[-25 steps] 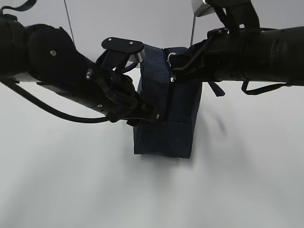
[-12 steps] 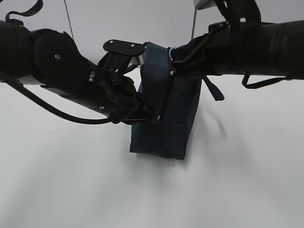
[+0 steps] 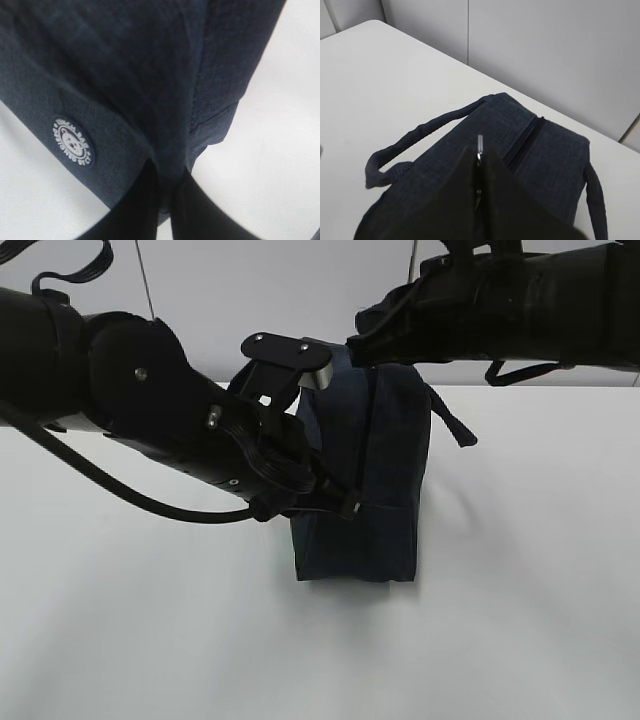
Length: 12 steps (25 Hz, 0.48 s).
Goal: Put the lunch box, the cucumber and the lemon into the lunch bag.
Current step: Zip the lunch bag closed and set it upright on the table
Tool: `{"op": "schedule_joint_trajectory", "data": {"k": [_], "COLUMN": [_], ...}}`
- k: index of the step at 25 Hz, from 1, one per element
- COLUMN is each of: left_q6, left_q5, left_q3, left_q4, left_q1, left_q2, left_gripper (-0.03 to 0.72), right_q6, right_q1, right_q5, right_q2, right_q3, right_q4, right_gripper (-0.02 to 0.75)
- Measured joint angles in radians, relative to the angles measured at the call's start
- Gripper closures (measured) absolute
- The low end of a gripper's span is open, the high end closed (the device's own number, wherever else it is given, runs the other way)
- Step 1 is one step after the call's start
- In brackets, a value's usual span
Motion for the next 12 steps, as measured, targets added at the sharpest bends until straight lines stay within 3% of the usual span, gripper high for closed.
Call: {"op": "schedule_joint_trajectory", "data": {"k": [12], "left_q6": [0.0], "left_q5": [-0.02], "left_q3": [0.035], "left_q4": [0.0], "left_q1": [-0.004], "left_q2": [0.0], "left_gripper": [0.69], "right_q6": [-0.041], "right_q1": [-0.035], "right_q5": [-0.025], "right_q2": [0.092], "right_q3": [-0.101], "right_q4": [0.007], "right_gripper": [0.738]}}
